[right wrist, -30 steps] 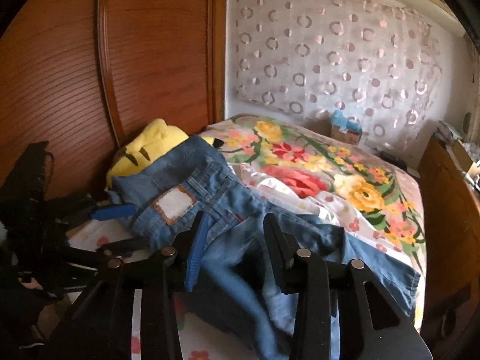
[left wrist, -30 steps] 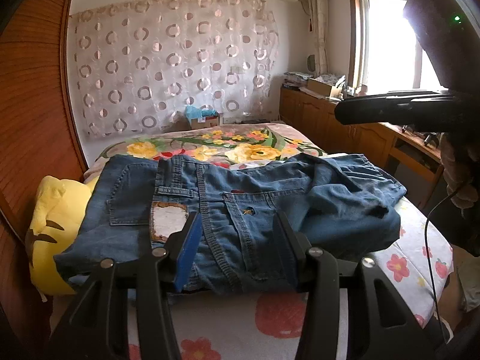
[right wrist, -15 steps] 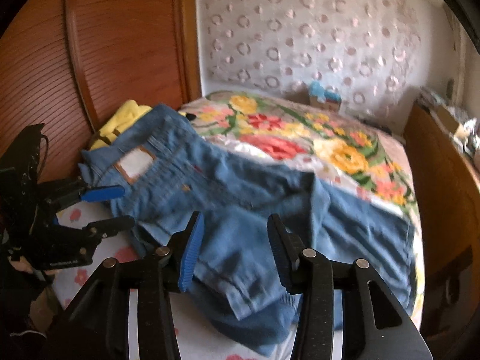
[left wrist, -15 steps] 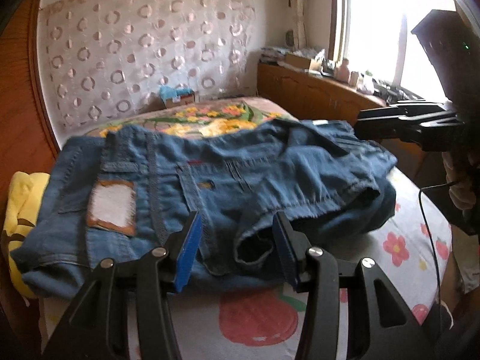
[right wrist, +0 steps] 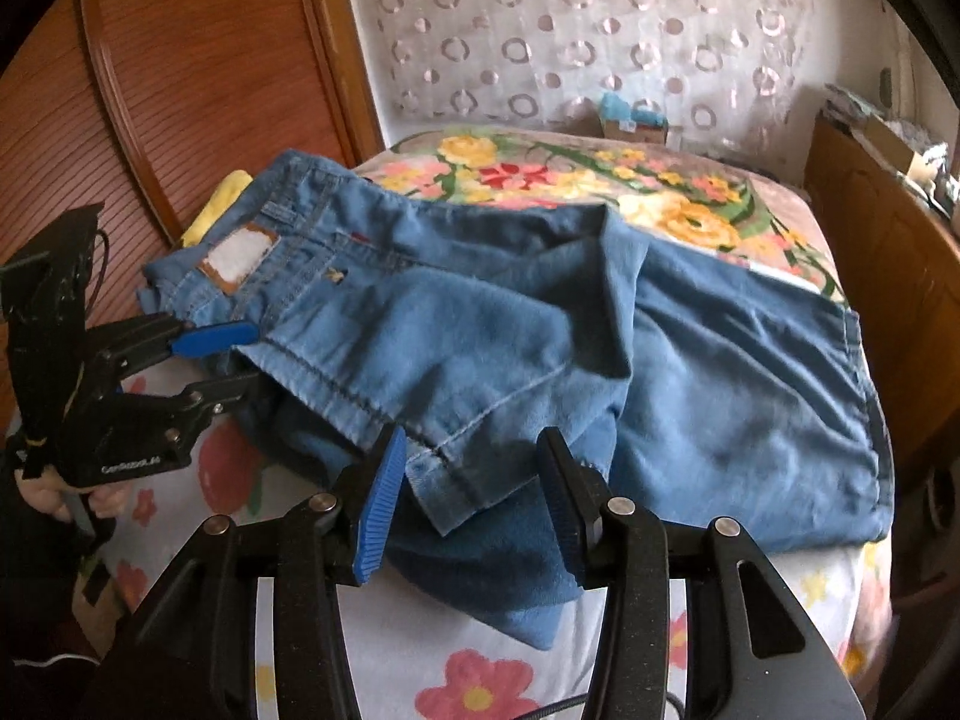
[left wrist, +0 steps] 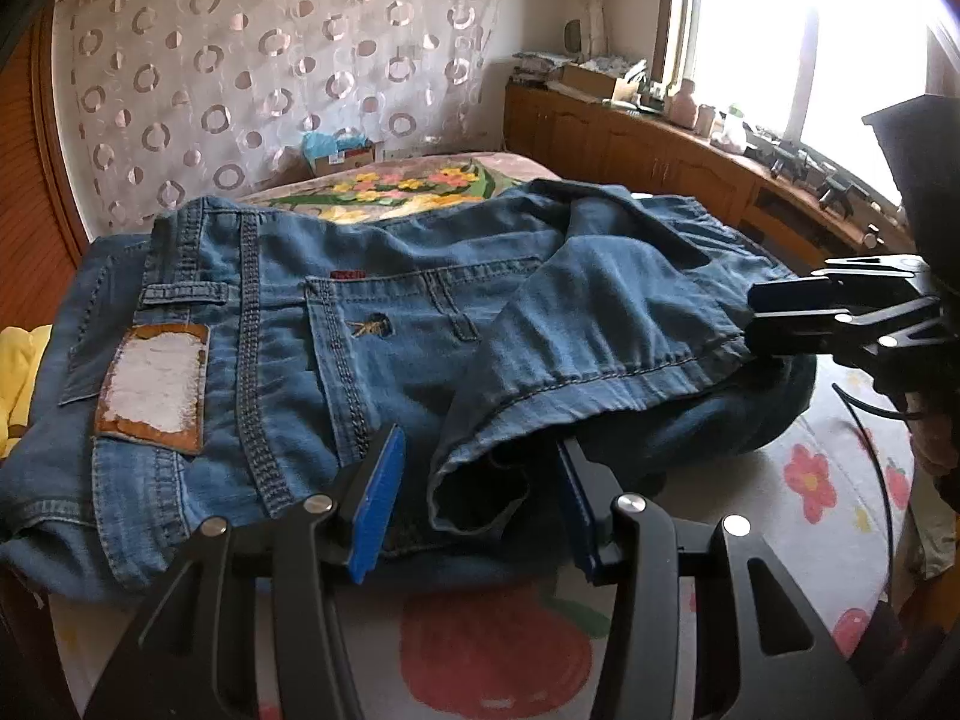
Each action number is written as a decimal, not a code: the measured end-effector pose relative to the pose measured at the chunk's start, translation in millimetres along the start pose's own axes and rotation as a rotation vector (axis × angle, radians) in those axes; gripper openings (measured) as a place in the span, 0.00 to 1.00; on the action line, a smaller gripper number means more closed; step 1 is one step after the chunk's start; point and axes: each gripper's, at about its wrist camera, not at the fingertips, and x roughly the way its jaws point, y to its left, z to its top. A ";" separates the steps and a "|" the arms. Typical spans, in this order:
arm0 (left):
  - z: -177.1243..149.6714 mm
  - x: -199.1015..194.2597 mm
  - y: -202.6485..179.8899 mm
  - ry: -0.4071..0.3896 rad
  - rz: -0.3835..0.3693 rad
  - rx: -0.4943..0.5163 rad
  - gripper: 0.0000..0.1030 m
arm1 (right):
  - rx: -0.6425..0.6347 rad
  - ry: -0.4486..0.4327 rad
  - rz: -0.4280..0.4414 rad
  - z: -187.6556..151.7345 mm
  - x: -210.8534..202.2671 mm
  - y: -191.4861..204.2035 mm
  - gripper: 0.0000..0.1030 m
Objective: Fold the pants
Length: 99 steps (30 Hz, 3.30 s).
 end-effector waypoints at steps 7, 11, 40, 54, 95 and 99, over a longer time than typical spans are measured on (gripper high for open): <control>-4.8 10.1 4.4 0.026 0.016 -0.019 0.46 | 0.044 0.008 -0.008 -8.5 2.6 -6.5 0.45; -4.8 9.6 2.5 0.010 0.021 -0.018 0.46 | 0.050 -0.003 -0.026 -11.4 2.4 -9.2 0.46; 23.4 -71.0 34.3 -0.209 0.025 -0.051 0.05 | -0.127 -0.198 0.056 96.8 -29.7 17.6 0.00; -0.9 -76.1 95.1 -0.175 0.077 -0.162 0.05 | -0.260 -0.156 0.088 191.1 57.3 94.8 0.00; -12.8 -59.5 81.2 -0.132 0.151 -0.165 0.25 | -0.113 -0.258 -0.006 139.6 -40.4 14.7 0.46; -18.1 -47.5 84.3 -0.099 0.173 -0.170 0.25 | -0.096 -0.272 -0.037 123.8 -67.8 3.8 0.46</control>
